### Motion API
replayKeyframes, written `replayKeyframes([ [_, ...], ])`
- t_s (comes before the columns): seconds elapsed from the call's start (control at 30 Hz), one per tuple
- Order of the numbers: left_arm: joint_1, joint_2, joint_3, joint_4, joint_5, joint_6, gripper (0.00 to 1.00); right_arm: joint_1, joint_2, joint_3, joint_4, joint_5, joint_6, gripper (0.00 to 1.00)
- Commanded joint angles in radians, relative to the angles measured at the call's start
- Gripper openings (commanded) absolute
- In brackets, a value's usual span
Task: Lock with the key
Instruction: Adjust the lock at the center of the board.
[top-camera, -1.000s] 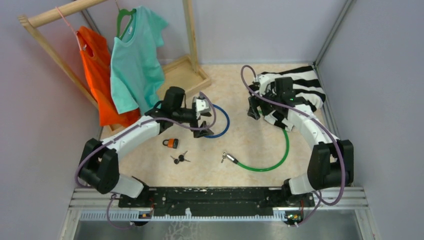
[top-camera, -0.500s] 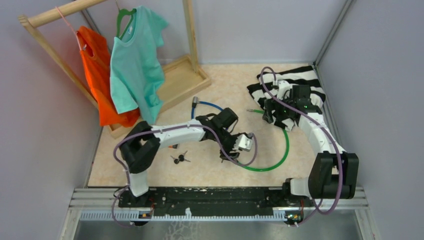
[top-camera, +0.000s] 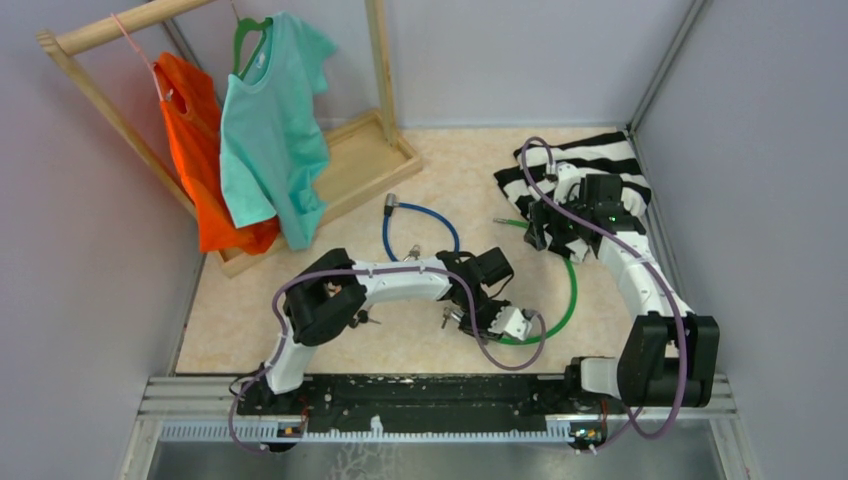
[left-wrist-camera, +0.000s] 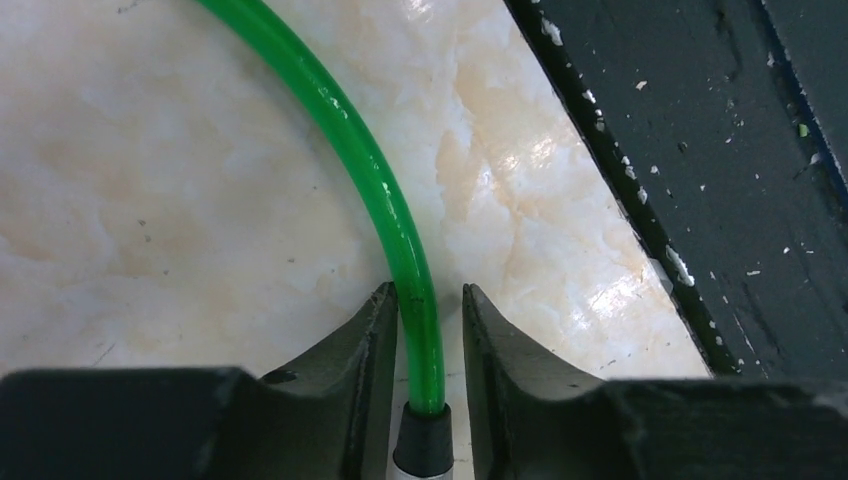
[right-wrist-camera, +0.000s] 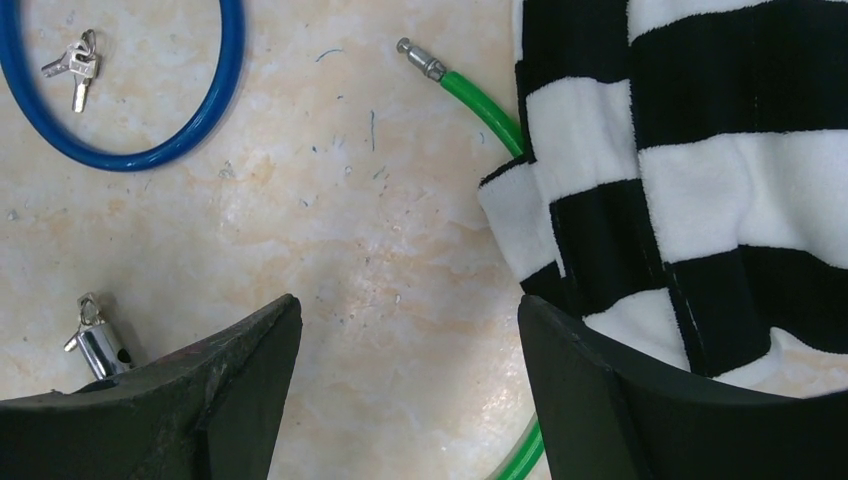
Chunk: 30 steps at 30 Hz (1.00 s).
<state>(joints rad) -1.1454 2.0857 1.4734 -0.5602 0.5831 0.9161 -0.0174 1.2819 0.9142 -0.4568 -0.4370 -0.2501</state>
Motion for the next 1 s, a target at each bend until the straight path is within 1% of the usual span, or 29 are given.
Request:
replayKeyframes([
  [0.0,-0.005,0.019,0.019,-0.101,-0.051,0.056,0.31,-0.007,-0.021,0.006,0.034,-0.025,0.001,0.79],
  [0.1,-0.005,-0.006,-0.008,-0.168,-0.093,0.096,0.20,-0.007,-0.021,0.002,0.034,-0.025,-0.008,0.79],
  [0.17,-0.005,-0.051,-0.064,-0.203,-0.132,0.131,0.16,-0.008,-0.021,0.000,0.037,-0.028,-0.017,0.79],
  [0.27,-0.004,-0.147,-0.203,-0.255,-0.196,0.215,0.13,-0.007,-0.021,-0.006,0.043,-0.060,-0.034,0.79],
  [0.37,-0.004,-0.249,-0.336,-0.274,-0.262,0.285,0.13,-0.006,-0.001,-0.003,0.048,-0.098,-0.043,0.79],
  [0.47,-0.004,-0.315,-0.418,-0.276,-0.347,0.323,0.15,-0.001,0.044,0.014,0.042,-0.125,-0.050,0.78],
  [0.57,-0.001,-0.345,-0.445,-0.251,-0.388,0.327,0.26,0.032,0.108,0.047,0.027,-0.090,-0.060,0.78],
  [0.63,0.001,-0.349,-0.437,-0.224,-0.396,0.308,0.36,0.065,0.155,0.069,0.017,-0.056,-0.074,0.78],
  [0.73,0.010,-0.364,-0.416,-0.180,-0.406,0.273,0.54,0.113,0.221,0.096,0.020,-0.024,-0.094,0.78],
  [0.83,0.038,-0.409,-0.422,-0.147,-0.392,0.239,0.68,0.143,0.287,0.134,0.013,-0.010,-0.114,0.77],
  [0.97,0.098,-0.502,-0.461,-0.110,-0.333,0.194,0.81,0.191,0.354,0.161,0.020,0.027,-0.141,0.73],
])
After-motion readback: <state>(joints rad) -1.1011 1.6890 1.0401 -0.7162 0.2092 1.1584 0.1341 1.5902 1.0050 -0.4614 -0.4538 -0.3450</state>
